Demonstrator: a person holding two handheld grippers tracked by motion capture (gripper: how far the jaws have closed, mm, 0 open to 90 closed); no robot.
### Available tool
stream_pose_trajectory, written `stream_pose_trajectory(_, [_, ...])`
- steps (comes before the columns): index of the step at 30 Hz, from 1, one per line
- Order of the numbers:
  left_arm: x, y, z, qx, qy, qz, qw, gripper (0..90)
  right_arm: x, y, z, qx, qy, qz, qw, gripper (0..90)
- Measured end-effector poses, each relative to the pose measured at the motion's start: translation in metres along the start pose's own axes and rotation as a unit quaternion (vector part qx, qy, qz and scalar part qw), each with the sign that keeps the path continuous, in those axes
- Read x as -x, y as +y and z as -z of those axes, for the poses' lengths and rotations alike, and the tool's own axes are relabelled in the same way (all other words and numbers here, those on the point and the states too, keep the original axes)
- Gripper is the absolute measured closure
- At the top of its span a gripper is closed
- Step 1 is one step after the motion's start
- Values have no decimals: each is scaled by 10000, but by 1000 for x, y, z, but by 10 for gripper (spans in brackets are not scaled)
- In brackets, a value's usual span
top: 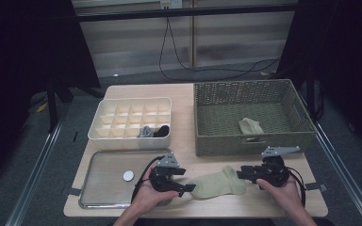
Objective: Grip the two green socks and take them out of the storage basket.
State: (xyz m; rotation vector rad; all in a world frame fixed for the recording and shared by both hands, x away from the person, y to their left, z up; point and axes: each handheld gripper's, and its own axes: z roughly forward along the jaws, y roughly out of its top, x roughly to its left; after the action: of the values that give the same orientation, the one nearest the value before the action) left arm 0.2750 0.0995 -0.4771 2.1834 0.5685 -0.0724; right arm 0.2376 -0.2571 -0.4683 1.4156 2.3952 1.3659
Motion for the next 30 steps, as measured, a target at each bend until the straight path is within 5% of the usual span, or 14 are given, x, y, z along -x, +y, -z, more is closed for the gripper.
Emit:
stream_pose_trajectory(4, [0,1,10,115,201,4,9997,227,1,6,5,121,33,-7,9999,627])
stream_pose_trajectory(8, [-4,-5,21,-53,361,-10,9993,207,0,13,6,200,15,9,9998,642])
stream_pose_trajectory(11, [-9,-15,31,24,449,201,9988,186,-1,17,7,255,67,36,9996,631])
stream_pose_trajectory(15, [-14,-26,46,193,299,436,9984,135,-2,23,10,351,82,26,9993,589])
stream_pose_trajectory(21, [-17,-40,55,203,465,610,9968,131,-5,30,16,515,116,121,9985,561])
stream_pose_trajectory(30, [-19,-46,61,297,609,629,9957,126,-7,44,29,858,226,94,9960,564])
